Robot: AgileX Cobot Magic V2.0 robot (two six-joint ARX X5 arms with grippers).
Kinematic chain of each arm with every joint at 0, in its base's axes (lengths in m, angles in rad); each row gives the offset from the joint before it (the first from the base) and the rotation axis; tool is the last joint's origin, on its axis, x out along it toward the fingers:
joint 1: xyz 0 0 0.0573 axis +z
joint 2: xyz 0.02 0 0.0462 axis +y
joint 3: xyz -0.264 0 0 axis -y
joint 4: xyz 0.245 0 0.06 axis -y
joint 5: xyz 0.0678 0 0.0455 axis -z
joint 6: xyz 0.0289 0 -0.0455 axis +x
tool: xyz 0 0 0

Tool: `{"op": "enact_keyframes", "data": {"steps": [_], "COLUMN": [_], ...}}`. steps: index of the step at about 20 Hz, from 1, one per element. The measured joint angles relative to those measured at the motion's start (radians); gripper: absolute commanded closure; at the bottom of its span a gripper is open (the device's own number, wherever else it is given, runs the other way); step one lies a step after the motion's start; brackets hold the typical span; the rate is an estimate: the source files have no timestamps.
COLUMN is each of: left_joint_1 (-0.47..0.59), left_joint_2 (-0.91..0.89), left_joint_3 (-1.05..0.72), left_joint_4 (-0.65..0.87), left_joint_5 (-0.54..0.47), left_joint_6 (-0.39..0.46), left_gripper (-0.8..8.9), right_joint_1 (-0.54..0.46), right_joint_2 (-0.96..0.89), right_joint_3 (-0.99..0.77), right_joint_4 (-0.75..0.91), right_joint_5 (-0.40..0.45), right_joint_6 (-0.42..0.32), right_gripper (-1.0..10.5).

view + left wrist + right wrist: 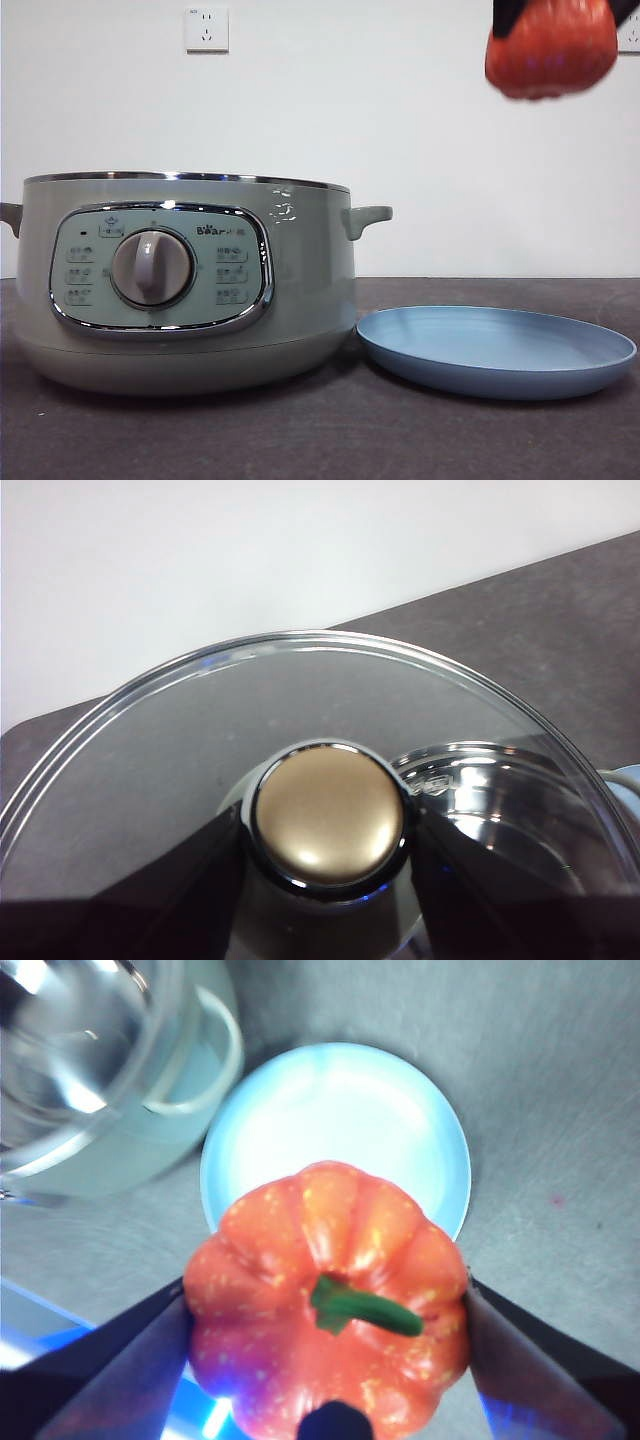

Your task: Take the pumpkin out from the steamer,put the pumpkin in the blue plate,close the lid

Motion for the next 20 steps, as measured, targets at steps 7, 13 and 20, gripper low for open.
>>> {"op": "enact_keyframes", "data": {"steps": [7,13,20], "left_joint_1": [0.000,0.000,0.000], "left_joint_2": [0.029,0.050,0.076], "left_joint_3": [0.000,0.000,0.000], "left_joint_4": [0.036,0.047,0.049], "left_joint_5": [0.031,0.031,0.031], "left_joint_6": [0.000,0.000,0.000], "left_gripper": [8.21,8.21,8.21], "right_joint_1": [0.000,0.000,0.000], "right_joint_2": [-0.039,0.011,0.172], "right_joint_3": [-0.356,-0.504,-0.506], "right_joint_4": [0.377,0.620,0.645], "right_joint_5": [0.000,-0.001,-0.001], "right_joint_6": [0.028,0.028,0.028], "right_gripper": [9.5,9.5,9.4]}}
